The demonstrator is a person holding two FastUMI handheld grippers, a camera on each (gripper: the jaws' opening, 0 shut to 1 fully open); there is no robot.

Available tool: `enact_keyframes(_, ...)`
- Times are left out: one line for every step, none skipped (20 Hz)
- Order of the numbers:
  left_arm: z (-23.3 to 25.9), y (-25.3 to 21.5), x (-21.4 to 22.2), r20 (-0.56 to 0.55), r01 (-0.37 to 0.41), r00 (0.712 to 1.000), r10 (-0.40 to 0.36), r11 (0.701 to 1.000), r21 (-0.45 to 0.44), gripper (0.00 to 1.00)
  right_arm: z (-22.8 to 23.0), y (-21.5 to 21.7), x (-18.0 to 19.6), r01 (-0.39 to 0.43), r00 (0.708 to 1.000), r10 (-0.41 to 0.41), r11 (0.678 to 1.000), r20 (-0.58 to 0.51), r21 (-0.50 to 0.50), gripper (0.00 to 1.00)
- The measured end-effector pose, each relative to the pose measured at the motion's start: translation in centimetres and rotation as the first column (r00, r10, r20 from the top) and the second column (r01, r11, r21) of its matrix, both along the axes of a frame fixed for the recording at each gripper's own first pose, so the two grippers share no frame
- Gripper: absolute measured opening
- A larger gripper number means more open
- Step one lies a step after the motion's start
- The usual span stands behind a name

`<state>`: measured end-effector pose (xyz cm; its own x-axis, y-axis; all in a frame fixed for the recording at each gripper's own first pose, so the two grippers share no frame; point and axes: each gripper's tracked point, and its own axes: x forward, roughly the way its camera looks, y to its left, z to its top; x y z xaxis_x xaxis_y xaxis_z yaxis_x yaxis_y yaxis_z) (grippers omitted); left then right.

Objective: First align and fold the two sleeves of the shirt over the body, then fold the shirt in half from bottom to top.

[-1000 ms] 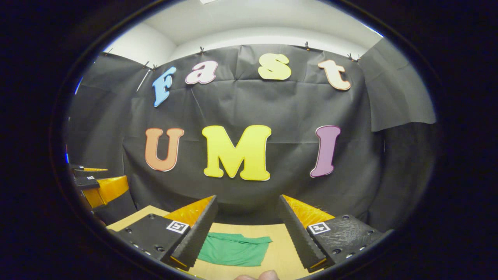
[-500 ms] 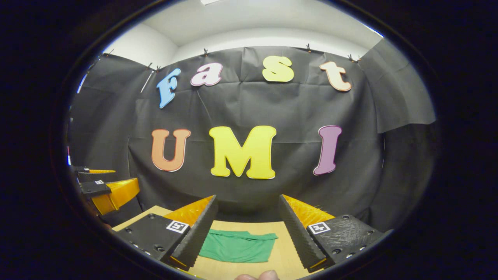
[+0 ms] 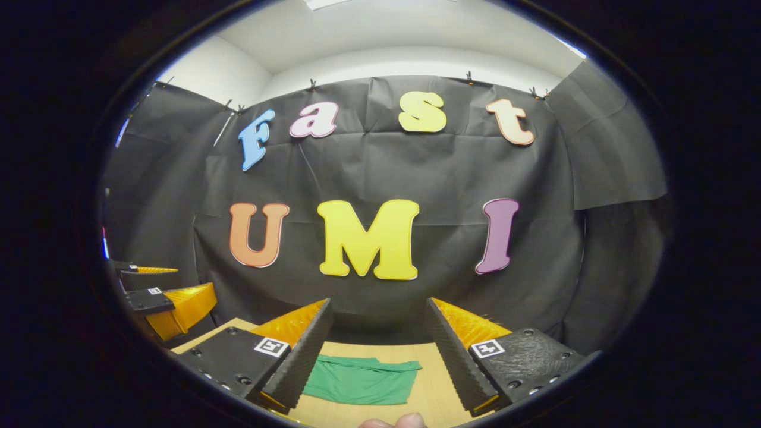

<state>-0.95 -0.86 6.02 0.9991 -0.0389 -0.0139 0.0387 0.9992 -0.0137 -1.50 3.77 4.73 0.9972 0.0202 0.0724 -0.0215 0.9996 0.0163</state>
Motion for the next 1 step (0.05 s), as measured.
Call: enact_keyframes(0.08, -0.25, 0.01, 0.002, 0.003, 1.0, -0.003, 1.0, 0.001, 1.0, -0.07, -0.03, -0.08, 0.001, 1.0, -0.001, 1.0, -0.001, 0.004, 0.96)
